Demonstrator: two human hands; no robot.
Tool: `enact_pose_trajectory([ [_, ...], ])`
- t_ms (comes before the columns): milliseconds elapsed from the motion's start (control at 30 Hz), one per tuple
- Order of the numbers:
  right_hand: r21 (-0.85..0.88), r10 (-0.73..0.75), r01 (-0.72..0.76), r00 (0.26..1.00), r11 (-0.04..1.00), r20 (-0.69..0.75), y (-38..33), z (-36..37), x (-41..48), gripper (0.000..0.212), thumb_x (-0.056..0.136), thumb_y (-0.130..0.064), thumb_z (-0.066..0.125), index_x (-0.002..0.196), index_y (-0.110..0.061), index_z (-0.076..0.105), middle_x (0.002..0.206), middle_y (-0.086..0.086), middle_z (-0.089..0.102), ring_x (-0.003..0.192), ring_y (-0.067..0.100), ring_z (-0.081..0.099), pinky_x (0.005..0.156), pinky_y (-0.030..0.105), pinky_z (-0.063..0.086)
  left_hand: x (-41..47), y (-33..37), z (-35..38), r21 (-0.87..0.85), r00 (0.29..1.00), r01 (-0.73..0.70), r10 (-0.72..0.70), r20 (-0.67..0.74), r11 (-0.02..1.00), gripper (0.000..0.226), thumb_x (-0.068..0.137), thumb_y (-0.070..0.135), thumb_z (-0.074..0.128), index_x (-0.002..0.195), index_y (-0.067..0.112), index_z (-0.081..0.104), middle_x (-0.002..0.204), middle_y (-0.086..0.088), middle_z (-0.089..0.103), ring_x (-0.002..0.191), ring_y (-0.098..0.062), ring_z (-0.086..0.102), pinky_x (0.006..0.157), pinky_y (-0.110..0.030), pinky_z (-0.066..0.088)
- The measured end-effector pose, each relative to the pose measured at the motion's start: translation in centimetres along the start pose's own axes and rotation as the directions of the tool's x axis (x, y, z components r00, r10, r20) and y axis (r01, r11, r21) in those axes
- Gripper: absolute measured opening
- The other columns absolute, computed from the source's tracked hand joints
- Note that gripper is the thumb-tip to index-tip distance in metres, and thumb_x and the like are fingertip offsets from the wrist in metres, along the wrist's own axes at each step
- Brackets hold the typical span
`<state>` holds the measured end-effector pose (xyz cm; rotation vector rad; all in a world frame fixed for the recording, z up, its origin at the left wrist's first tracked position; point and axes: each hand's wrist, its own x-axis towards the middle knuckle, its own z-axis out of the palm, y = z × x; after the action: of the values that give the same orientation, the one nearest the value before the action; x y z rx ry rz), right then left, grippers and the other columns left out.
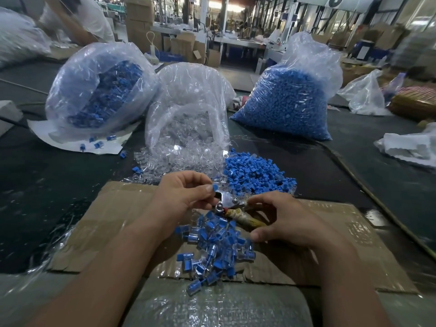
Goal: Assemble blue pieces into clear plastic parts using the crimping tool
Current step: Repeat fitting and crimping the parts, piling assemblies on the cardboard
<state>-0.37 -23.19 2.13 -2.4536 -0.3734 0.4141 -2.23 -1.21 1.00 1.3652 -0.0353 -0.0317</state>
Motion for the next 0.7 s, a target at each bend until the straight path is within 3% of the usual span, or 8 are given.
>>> enact_pose_trajectory([
  [133,-0.096,0.000,-0.003,1.000,0.995,-0.029,0.0,0.0,0.0,0.085,0.056,-0.039,0.084,0.131,-0.036,0.044,0.120,-0.016,0.044,0.116,0.008,0.036,0.098,0.031,0.033,0.1,-0.1,-0.1,-0.004,1.000,0.000,0.000,0.000,1.000,0.007,0.075,-0.006,0.059,0.076,0.001,0.061,0.065,-0.010,0.069,0.060,-0.019,0.067,0.053,-0.021,0.054],
  [267,-0.179,-0.020,0.017,1.000,0.984,-0.015,-0.1,0.1,-0.2,0.090,0.056,-0.036,0.085,0.135,-0.038,0.040,0.118,-0.019,0.041,0.114,0.006,0.031,0.092,0.028,0.030,0.1,-0.1,-0.1,-0.020,1.000,0.007,-0.007,-0.004,1.000,0.007,0.074,-0.005,0.059,0.076,0.001,0.061,0.064,-0.009,0.068,0.060,-0.019,0.067,0.053,-0.021,0.054],
  [433,-0.124,0.001,-0.011,0.997,0.992,-0.082,-0.4,0.4,-0.2,0.075,0.061,-0.030,0.084,0.128,-0.033,0.050,0.118,-0.012,0.052,0.106,0.007,0.046,0.087,0.026,0.038,0.1,-0.1,-0.2,-0.024,1.000,0.005,-0.005,-0.016,1.000,0.007,0.073,-0.004,0.059,0.077,0.001,0.061,0.063,-0.008,0.068,0.060,-0.019,0.068,0.052,-0.020,0.054],
  [533,-0.231,-0.043,0.001,0.984,0.973,-0.175,-1.1,0.8,-0.1,0.056,0.066,-0.029,0.076,0.118,-0.034,0.057,0.108,-0.012,0.059,0.094,0.007,0.052,0.081,0.029,0.046,0.1,-0.2,-0.3,-0.027,1.000,0.005,-0.006,-0.028,1.000,0.009,0.078,-0.008,0.056,0.079,0.001,0.059,0.062,-0.007,0.068,0.060,-0.018,0.068,0.052,-0.020,0.054],
  [600,-0.331,-0.104,0.030,0.972,0.943,-0.209,-1.6,1.2,-0.1,0.047,0.068,-0.030,0.072,0.112,-0.034,0.056,0.101,-0.012,0.059,0.087,0.008,0.051,0.073,0.028,0.045,0.1,-0.2,-0.3,-0.029,0.999,0.006,-0.007,-0.041,1.000,0.010,0.078,-0.008,0.055,0.079,0.001,0.059,0.062,-0.007,0.068,0.059,-0.017,0.067,0.051,-0.019,0.053],
  [700,-0.341,-0.201,0.097,0.937,0.935,-0.286,-1.9,1.4,0.0,0.037,0.073,-0.025,0.069,0.106,-0.033,0.054,0.094,-0.013,0.057,0.082,0.008,0.049,0.067,0.026,0.039,0.2,-0.2,-0.4,-0.043,0.998,-0.003,0.000,-0.066,0.999,0.011,0.079,-0.009,0.054,0.079,0.002,0.058,0.061,-0.006,0.068,0.058,-0.015,0.066,0.051,-0.018,0.053],
])
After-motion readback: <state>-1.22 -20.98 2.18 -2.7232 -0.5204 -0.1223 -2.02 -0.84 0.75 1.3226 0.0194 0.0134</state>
